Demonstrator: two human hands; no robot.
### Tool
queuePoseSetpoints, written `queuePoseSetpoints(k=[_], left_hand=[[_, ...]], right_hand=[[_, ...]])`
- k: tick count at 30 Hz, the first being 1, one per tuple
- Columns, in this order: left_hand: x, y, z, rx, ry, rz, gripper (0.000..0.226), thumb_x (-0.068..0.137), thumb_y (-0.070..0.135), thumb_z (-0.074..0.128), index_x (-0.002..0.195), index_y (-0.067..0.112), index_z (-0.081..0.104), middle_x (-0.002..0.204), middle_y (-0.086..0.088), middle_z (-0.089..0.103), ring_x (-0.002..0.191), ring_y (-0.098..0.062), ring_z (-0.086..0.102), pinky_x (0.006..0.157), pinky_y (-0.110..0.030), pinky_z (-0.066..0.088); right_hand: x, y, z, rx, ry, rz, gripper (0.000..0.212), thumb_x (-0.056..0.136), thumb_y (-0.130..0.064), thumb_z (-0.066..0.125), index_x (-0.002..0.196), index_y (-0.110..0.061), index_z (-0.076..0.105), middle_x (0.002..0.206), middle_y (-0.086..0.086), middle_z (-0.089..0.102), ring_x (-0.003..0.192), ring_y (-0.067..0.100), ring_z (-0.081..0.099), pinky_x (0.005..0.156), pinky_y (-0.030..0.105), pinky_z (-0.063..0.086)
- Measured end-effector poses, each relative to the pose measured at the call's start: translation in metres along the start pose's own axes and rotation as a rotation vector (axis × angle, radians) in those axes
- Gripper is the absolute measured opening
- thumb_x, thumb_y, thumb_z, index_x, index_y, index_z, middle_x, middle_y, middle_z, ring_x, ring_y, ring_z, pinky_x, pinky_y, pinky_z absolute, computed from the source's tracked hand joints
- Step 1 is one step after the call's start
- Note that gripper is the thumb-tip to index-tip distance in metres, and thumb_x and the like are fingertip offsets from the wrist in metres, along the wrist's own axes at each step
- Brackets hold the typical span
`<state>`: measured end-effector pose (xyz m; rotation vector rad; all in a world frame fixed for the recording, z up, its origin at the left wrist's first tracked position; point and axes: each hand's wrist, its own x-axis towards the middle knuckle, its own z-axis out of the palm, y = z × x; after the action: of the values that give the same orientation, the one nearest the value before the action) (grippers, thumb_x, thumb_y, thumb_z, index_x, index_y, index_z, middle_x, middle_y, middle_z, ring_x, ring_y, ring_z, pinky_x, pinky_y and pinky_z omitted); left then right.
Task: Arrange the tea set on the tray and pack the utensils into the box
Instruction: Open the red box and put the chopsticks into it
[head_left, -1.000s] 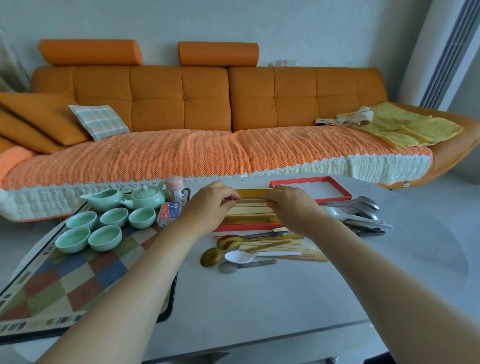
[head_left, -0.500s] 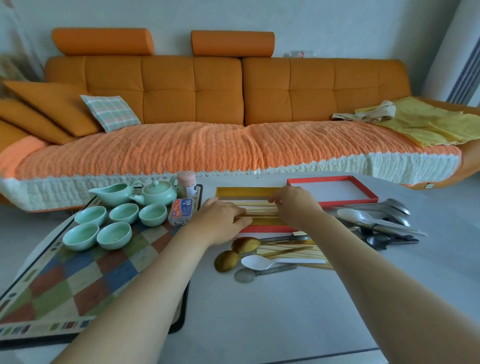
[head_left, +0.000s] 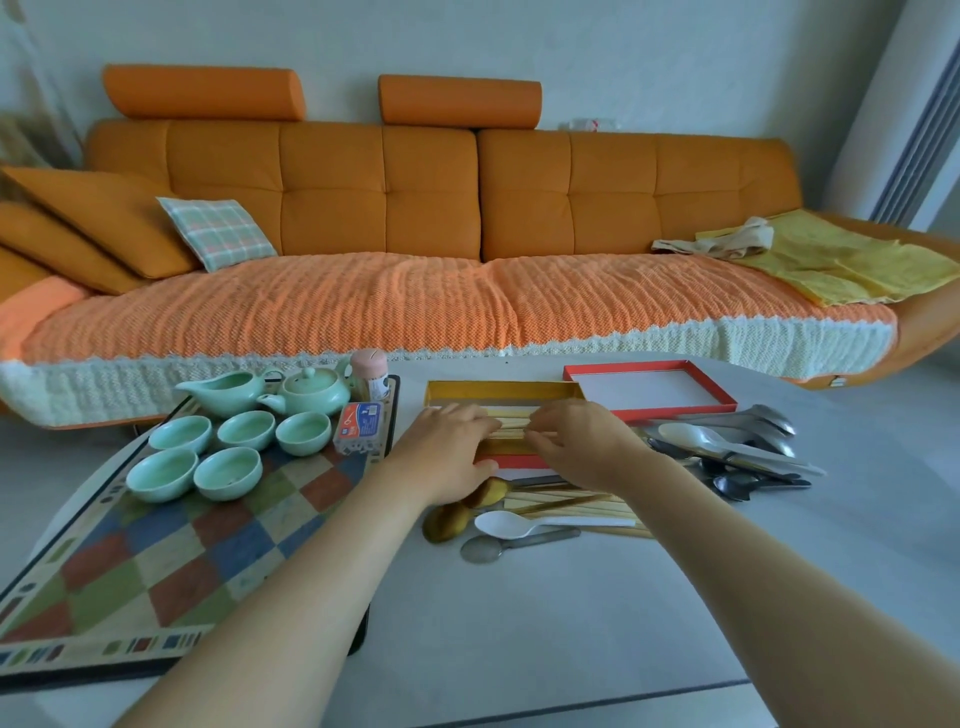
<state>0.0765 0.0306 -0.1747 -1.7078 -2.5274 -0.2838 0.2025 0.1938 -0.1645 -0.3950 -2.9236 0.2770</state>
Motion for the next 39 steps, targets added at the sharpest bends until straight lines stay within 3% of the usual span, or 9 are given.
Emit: queuePoseSetpoints(k=[2, 5, 9, 18, 24, 27, 31, 34, 39], left_hand=[[-0.003, 0.004, -0.001, -0.006, 0.132, 0.057, 0.043, 0.094, 0.039, 0.056, 0.135, 0.026, 0.054, 0.133, 0.007, 0.049, 0.126, -0.016, 0.041, 0.107, -0.034, 0.029], [-0.006, 0.016, -0.008, -0.026, 0.263, 0.128, 0.021, 0.092, 0.032, 0.059, 0.112, 0.027, 0.062, 0.109, 0.009, 0.053, 0.106, -0.013, 0.047, 0.093, -0.030, 0.038], [-0.014, 0.036, -0.011, -0.165, 0.137, 0.118, 0.006, 0.089, 0.029, 0.059, 0.093, 0.029, 0.064, 0.093, 0.013, 0.058, 0.091, -0.011, 0.056, 0.074, -0.032, 0.050], [-0.017, 0.048, -0.001, -0.166, -0.076, 0.106, 0.017, 0.087, 0.041, 0.062, 0.098, 0.037, 0.075, 0.095, 0.018, 0.052, 0.097, -0.006, 0.049, 0.078, -0.032, 0.049], [-0.015, 0.050, 0.002, -0.149, -0.059, 0.084, 0.015, 0.091, 0.040, 0.062, 0.097, 0.033, 0.074, 0.097, 0.016, 0.052, 0.097, -0.006, 0.049, 0.079, -0.035, 0.050], [-0.016, 0.051, 0.003, -0.103, -0.032, 0.080, 0.012, 0.091, 0.037, 0.063, 0.099, 0.033, 0.071, 0.098, 0.014, 0.054, 0.096, -0.009, 0.050, 0.077, -0.034, 0.051], [-0.015, 0.050, 0.004, -0.094, 0.007, 0.058, 0.013, 0.092, 0.038, 0.064, 0.104, 0.034, 0.066, 0.099, 0.013, 0.057, 0.095, -0.010, 0.051, 0.070, -0.029, 0.044], [-0.014, 0.047, 0.003, -0.053, 0.024, 0.049, 0.018, 0.093, 0.040, 0.062, 0.109, 0.036, 0.068, 0.101, 0.012, 0.057, 0.099, -0.011, 0.050, 0.070, -0.028, 0.036], [-0.015, 0.044, 0.002, -0.027, 0.050, 0.080, 0.025, 0.092, 0.042, 0.062, 0.116, 0.036, 0.066, 0.106, 0.012, 0.059, 0.104, -0.012, 0.050, 0.075, -0.029, 0.040]], right_hand=[[-0.006, 0.004, -0.007, 0.027, 0.113, -0.052, 0.022, 0.095, -0.030, 0.054, 0.107, -0.027, 0.073, 0.109, -0.012, 0.062, 0.100, 0.008, 0.054, 0.090, 0.027, 0.047], [-0.018, 0.004, -0.020, 0.084, 0.127, -0.070, 0.018, 0.090, -0.021, 0.059, 0.097, -0.030, 0.074, 0.096, -0.015, 0.065, 0.084, 0.002, 0.056, 0.078, 0.023, 0.052], [-0.036, 0.003, -0.025, 0.042, -0.077, -0.061, 0.019, 0.088, -0.022, 0.060, 0.094, -0.032, 0.076, 0.090, -0.018, 0.071, 0.082, 0.000, 0.062, 0.073, 0.018, 0.053], [-0.063, 0.015, -0.027, 0.019, -0.228, -0.043, 0.016, 0.088, -0.023, 0.066, 0.093, -0.034, 0.076, 0.090, -0.019, 0.070, 0.082, -0.002, 0.062, 0.081, 0.025, 0.054], [-0.068, 0.015, -0.032, 0.080, -0.324, -0.034, 0.013, 0.089, -0.028, 0.067, 0.096, -0.034, 0.076, 0.096, -0.017, 0.069, 0.088, 0.001, 0.062, 0.082, 0.022, 0.051], [-0.066, 0.015, -0.028, 0.079, -0.277, 0.005, 0.017, 0.094, -0.032, 0.060, 0.105, -0.032, 0.074, 0.103, -0.015, 0.069, 0.091, 0.004, 0.061, 0.084, 0.025, 0.052], [-0.061, 0.014, -0.023, -0.014, -0.207, 0.043, 0.012, 0.091, -0.032, 0.065, 0.101, -0.032, 0.072, 0.091, -0.018, 0.064, 0.086, 0.004, 0.059, 0.079, 0.025, 0.052], [-0.057, 0.011, -0.021, -0.064, -0.205, 0.066, 0.013, 0.089, -0.035, 0.069, 0.100, -0.031, 0.074, 0.100, -0.012, 0.069, 0.094, 0.011, 0.062, 0.086, 0.034, 0.055], [-0.053, 0.007, -0.019, -0.179, -0.216, 0.029, 0.020, 0.090, -0.029, 0.055, 0.099, -0.024, 0.072, 0.097, -0.005, 0.069, 0.090, 0.016, 0.065, 0.081, 0.036, 0.058]])
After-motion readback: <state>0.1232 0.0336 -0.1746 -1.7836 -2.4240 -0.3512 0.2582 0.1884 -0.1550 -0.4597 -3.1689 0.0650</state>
